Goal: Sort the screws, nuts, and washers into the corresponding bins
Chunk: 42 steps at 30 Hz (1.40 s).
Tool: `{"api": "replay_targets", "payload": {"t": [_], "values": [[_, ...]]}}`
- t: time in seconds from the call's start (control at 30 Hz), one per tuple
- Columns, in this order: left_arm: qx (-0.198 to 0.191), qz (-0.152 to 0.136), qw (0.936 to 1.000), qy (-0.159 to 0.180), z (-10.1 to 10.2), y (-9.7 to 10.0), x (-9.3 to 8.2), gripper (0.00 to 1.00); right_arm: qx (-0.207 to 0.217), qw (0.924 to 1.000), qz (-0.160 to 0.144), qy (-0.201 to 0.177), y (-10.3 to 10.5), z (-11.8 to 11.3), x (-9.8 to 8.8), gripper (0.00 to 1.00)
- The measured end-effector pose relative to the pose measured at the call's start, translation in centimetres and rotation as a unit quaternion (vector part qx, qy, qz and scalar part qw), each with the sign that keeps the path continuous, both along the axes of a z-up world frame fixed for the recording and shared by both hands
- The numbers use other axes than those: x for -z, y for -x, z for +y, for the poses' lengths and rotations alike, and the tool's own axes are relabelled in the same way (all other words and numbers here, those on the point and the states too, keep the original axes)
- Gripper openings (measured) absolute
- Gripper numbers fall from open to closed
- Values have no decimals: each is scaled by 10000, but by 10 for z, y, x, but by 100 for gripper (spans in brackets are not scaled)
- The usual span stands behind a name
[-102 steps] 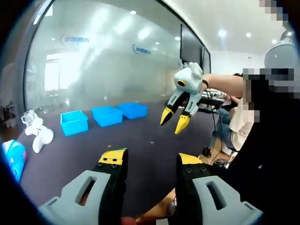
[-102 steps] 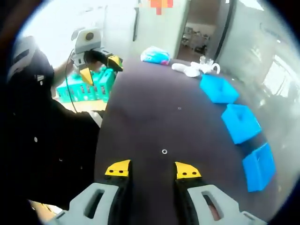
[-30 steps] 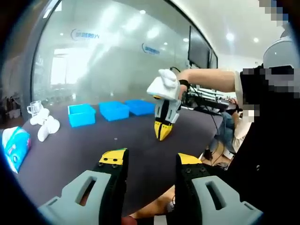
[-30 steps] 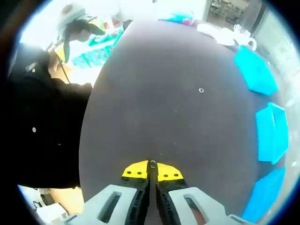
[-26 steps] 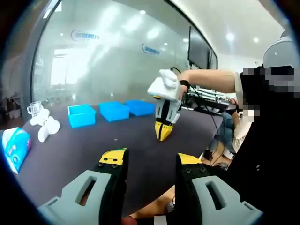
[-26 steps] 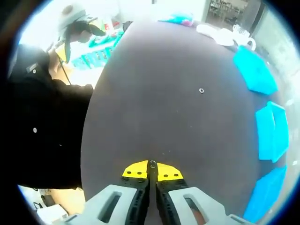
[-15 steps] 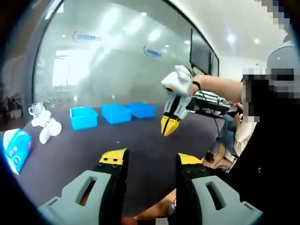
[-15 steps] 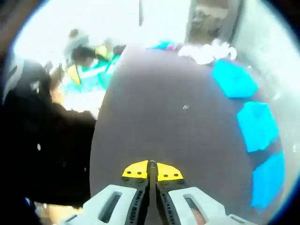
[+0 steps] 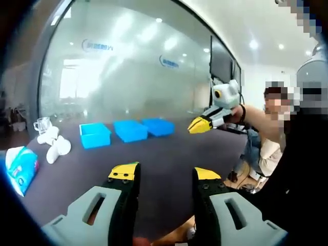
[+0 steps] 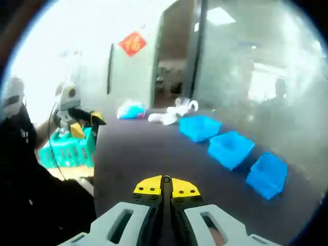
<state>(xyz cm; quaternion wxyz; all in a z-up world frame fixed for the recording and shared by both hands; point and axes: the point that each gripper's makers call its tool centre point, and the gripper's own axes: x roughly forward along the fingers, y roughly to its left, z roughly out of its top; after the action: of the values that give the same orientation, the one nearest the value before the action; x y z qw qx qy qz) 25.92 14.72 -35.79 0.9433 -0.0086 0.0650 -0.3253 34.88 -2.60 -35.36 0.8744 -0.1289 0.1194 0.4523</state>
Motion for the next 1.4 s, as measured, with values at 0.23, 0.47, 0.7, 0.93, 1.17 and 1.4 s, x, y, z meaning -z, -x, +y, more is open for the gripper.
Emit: {"api": "replay_targets", "payload": {"t": [0.23,0.47,0.7,0.93,1.17,1.4], "values": [[-58,-80,9999,-39,2,-1,-4,38,950,9855,-647,-1244,-8,-19,-32,2],[-111,-93,9999,-46,4,-1,-6,38,1331,9736,-998,-1565,-34,-25,-53,2],[-148,-158,9997,-92,5,-3,-10,38,1525,9704,-882,-1650,-82,-15,-57,2],[-144,-181,9997,-90,5,-3,-12,38,1665,9710,-907,-1458,-142,1,-62,2],[-149,-180,9997,-44,5,-4,-13,38,1858,9708,-831,-1271,-199,19,-60,2],[-192,-180,9996,-39,8,-2,-14,38,2070,9698,-752,-1043,-232,36,-52,2]]}}
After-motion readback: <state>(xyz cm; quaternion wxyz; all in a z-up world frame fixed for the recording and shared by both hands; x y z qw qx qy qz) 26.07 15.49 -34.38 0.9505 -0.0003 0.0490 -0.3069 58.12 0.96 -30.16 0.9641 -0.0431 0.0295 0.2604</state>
